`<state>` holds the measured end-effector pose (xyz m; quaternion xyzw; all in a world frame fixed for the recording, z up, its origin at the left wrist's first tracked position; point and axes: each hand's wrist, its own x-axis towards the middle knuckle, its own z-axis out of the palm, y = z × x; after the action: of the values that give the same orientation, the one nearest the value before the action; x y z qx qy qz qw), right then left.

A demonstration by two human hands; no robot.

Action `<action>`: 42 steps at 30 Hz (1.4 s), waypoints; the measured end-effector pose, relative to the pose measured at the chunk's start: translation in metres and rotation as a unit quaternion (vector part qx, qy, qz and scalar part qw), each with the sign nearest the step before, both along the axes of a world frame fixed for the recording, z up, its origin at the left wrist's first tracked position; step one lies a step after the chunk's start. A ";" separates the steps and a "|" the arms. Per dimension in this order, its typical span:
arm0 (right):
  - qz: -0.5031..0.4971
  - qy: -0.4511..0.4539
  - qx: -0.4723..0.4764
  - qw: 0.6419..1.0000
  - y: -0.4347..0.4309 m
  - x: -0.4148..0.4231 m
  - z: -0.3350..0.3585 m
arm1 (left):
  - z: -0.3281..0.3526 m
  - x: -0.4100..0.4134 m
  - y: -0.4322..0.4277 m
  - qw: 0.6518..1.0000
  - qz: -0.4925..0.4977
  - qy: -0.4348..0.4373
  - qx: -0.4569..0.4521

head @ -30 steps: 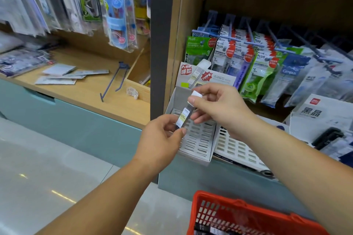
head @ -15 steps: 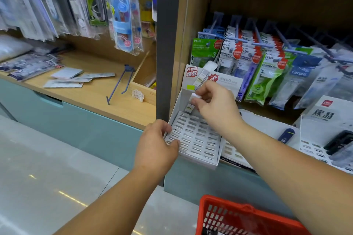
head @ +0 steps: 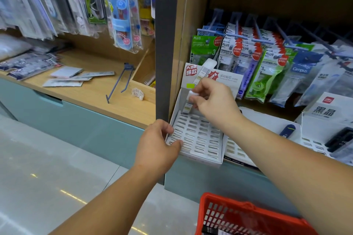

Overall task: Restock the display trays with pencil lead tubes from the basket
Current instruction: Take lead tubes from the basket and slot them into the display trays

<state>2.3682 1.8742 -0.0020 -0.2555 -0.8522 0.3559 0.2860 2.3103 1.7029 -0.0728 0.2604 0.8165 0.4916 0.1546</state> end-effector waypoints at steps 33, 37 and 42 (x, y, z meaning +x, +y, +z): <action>0.059 -0.360 0.069 0.928 -0.054 0.231 -0.031 | 0.038 0.103 -0.014 0.967 -0.168 0.184 -0.058; 0.077 -0.489 0.020 0.869 -0.052 0.298 -0.095 | -0.005 0.170 -0.014 0.872 -0.375 0.260 -0.174; 0.012 -0.506 -0.164 0.847 -0.046 0.367 -0.192 | -0.077 0.214 -0.009 0.746 -0.498 0.296 -0.327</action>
<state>2.7349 1.8281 -0.1945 -0.4326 -0.8113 0.3149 -0.2355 2.5243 1.6942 -0.1495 0.6962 0.6862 -0.0548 0.2036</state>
